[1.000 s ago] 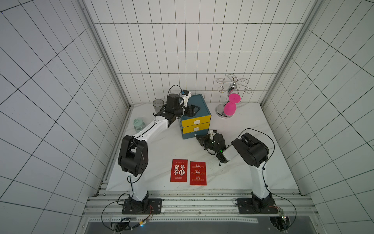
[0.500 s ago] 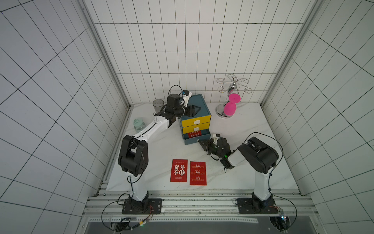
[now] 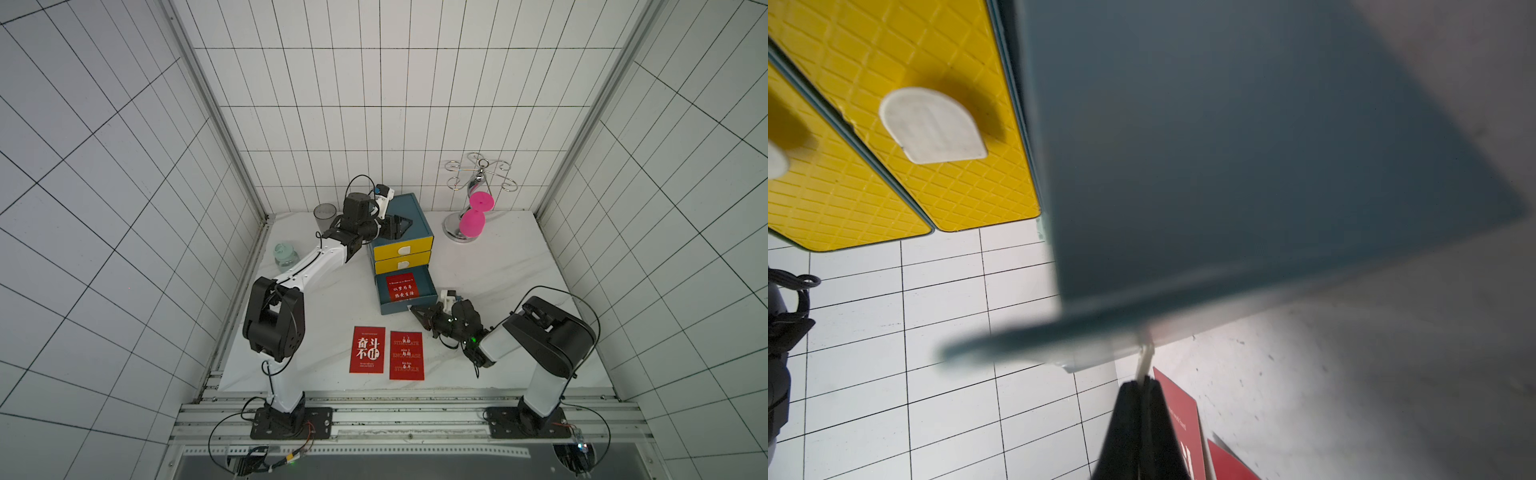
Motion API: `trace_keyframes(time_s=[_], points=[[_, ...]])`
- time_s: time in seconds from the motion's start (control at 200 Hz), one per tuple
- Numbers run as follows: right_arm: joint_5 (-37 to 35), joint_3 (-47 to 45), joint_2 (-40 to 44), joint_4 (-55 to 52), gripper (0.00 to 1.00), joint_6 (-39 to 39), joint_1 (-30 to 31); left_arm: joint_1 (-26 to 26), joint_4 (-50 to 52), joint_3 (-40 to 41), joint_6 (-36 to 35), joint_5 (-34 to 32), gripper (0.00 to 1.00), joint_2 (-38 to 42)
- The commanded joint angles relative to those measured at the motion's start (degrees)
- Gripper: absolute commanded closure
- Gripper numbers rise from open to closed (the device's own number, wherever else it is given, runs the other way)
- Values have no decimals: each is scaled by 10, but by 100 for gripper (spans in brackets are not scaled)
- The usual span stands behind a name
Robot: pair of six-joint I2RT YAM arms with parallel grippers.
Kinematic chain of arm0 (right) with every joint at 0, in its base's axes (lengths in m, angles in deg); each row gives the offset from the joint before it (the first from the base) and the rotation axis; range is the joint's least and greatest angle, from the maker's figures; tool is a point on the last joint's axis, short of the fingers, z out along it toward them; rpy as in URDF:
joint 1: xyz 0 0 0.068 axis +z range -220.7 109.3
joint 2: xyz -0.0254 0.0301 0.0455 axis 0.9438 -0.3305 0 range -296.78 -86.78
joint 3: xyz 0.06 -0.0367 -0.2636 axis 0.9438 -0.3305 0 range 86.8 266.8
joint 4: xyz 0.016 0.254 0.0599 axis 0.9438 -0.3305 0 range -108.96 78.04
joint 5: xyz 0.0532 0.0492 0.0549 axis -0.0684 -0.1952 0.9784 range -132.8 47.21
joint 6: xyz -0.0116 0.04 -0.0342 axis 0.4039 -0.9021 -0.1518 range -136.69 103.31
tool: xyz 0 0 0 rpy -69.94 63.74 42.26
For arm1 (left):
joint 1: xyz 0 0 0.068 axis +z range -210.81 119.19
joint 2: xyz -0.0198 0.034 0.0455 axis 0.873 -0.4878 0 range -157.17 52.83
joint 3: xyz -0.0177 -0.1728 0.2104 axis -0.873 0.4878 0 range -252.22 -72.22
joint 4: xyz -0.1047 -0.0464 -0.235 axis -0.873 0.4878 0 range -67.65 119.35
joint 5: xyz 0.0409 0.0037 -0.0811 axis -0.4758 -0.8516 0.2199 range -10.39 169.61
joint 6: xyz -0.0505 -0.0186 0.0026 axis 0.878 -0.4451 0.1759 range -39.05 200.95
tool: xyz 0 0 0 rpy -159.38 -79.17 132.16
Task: Take the postcards out of the drawer
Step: Open the drawer in the storage box.
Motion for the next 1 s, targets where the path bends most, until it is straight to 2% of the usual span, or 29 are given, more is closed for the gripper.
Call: trace_keyframes(time_s=[0.0, 0.535, 0.735, 0.9, 1.0], points=[[-6, -21, 18, -1, 100, -27, 9, -1, 117, 40, 11, -9, 33, -46], [-14, -53, 27, -9, 100, -27, 16, 0, 118, 39, 14, -8, 33, -39], [-19, -53, 52, -38, 84, -12, 16, 1, 112, 38, 23, -5, 32, -17], [-18, -33, 105, -122, 71, 24, 16, 1, 100, 43, 27, -6, 31, 12], [-19, -17, 154, -209, 66, 60, 16, 1, 94, 43, 30, -6, 30, 21]])
